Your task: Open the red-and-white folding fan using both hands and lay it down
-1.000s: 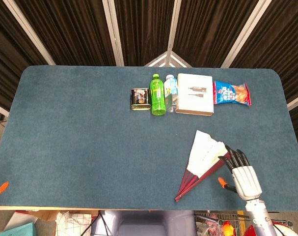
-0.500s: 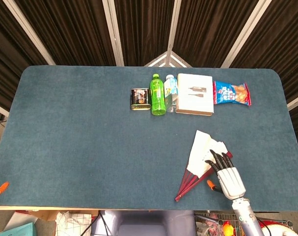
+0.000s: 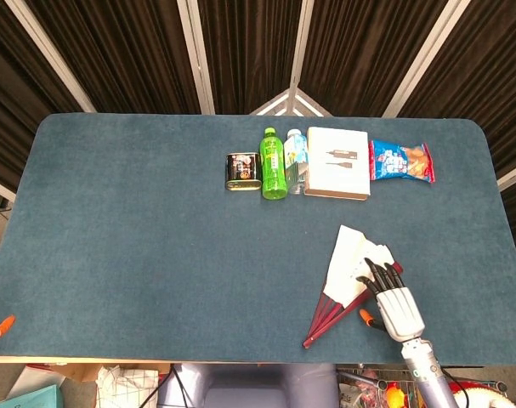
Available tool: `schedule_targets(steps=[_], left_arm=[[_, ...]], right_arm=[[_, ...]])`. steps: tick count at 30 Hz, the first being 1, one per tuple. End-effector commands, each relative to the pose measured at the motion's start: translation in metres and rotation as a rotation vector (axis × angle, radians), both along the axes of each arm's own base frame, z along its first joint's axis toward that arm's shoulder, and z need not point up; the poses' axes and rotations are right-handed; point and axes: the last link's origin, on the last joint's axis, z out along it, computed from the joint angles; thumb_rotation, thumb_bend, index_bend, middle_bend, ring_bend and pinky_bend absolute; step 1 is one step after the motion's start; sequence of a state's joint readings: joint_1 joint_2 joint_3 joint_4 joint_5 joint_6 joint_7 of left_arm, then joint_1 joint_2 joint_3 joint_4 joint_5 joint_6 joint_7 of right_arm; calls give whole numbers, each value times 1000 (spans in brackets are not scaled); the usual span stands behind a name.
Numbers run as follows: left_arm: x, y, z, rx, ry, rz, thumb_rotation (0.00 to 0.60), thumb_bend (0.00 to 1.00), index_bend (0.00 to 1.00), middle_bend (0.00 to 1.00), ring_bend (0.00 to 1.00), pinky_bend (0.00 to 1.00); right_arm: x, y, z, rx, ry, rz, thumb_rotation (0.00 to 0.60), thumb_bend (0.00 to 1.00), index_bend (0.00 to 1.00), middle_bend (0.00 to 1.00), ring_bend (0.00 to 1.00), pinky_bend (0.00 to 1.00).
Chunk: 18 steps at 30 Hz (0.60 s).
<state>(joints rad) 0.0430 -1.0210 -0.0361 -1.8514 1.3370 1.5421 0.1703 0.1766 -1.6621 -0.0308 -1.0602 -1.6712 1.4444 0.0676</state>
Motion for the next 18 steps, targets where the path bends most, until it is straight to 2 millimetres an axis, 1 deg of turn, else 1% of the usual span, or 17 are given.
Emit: schedule_targets(steps=[1,9,18], left_arm=[[0,0,0,0,1,0,600,195,78,0,0,0],[0,0,-2,-5,5,1,600,195,78,0,0,0],[1,0,-3,-10,10,3,600,194,78,0,0,0]], right_arm=[[-2,1,1,-1,0,-4,600,252,307,47,142,112],[-8,2,2,6,19,-12,600,252,318,47,142,112],[-12,4,-2,22,37,-18,600,252,343,47,142,112]])
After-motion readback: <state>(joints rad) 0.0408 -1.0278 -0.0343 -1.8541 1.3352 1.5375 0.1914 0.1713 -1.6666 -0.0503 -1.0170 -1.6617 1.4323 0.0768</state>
